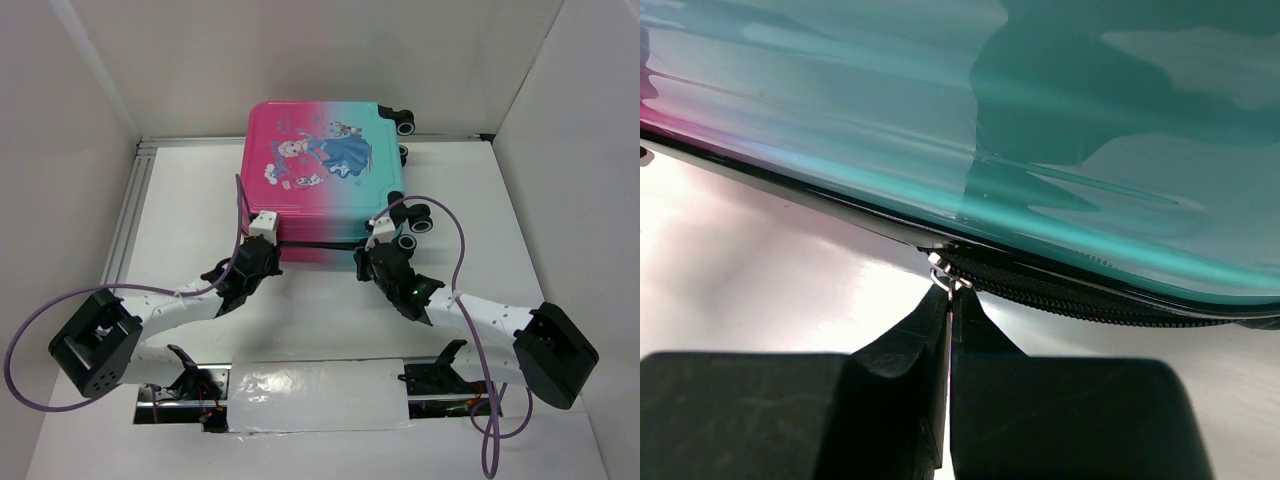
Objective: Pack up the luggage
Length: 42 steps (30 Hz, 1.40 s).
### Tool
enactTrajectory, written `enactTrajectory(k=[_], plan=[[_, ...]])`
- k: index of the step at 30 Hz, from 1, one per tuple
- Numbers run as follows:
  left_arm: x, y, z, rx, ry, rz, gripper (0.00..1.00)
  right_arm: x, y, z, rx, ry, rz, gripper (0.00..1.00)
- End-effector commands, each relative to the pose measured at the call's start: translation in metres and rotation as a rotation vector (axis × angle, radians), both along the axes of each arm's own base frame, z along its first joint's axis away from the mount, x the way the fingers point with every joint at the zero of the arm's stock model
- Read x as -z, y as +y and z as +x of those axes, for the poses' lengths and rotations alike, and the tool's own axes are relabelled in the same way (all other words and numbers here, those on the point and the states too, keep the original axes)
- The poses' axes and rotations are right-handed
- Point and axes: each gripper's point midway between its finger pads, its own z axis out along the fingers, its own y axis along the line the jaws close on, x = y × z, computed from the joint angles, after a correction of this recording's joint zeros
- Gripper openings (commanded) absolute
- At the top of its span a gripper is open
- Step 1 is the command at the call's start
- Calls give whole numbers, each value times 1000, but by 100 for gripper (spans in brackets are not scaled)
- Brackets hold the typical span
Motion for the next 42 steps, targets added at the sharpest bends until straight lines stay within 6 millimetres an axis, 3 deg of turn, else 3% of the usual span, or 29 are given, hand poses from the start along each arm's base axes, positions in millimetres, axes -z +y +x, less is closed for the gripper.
enactTrajectory(k=[1, 3, 6, 7, 10, 11, 13, 15, 20, 21, 22, 24, 29, 30, 33, 35, 36, 37, 38, 39, 40, 41, 42], plan=[[-18, -7, 13, -2, -66, -13, 0, -25, 7, 9, 11, -60, 32, 0], [-10, -3, 12, -23, -42, 3, 0, -27, 6, 11, 20, -55, 21, 0], [-14, 6, 8, -62, -26, 5, 0, -19, -6, 10, 88, -18, -3, 0], [-24, 17, 10, -94, -44, -2, 0, -24, -11, 13, 116, -21, 6, 0], [-11, 56, 4, -192, 20, -22, 0, -25, -41, 13, 218, -10, -4, 0], [-16, 67, 0, -211, 6, -56, 0, -24, -58, 15, 266, 0, -4, 0], [-18, 90, 0, -254, -1, -85, 0, -27, -69, 11, 268, -8, 35, 0], [-28, 104, -2, -271, -31, -104, 0, -25, -86, 12, 292, 1, 57, 0], [-22, 143, 6, -343, 12, -114, 0, -15, -114, 11, 327, 12, 66, 0], [-25, 145, 11, -331, 4, -112, 0, -18, -124, 16, 361, -1, 75, 0], [-15, 144, 14, -309, 30, -101, 0, -18, -128, 19, 384, -3, 86, 0], [-21, 145, 26, -266, 23, -73, 0, -22, -137, 30, 391, -22, 88, 0], [-8, 181, 43, -285, 31, -47, 0, -29, -161, 54, 411, -40, 101, 0], [-14, 183, 49, -269, 13, -71, 0, -35, -173, 62, 425, -71, 111, 0], [-26, 190, 65, -216, 1, -137, 0, -34, -174, 75, 317, -64, 127, 0], [-30, 186, 84, -170, 24, -149, 0, -29, -185, 90, 265, -43, 117, 0], [-50, 189, 102, -153, -16, -117, 0, -26, -196, 96, 269, -21, 116, 0], [-34, 185, 108, -123, 40, -81, 0, -23, -197, 112, 232, 3, 112, 0], [-40, 180, 119, -108, 29, -80, 0, -21, -198, 119, 212, 17, 127, 0], [-34, 181, 122, -99, 72, -59, 0, -19, -204, 127, 197, 25, 135, 0], [-55, 181, 142, -80, 39, -50, 0, -20, -203, 138, 175, 26, 135, 0], [-37, 181, 152, -65, 88, -45, 0, -36, -205, 155, 151, -5, 146, 0], [-38, 183, 161, -38, 87, -40, 0, -17, -204, 167, 128, 28, 144, 0]])
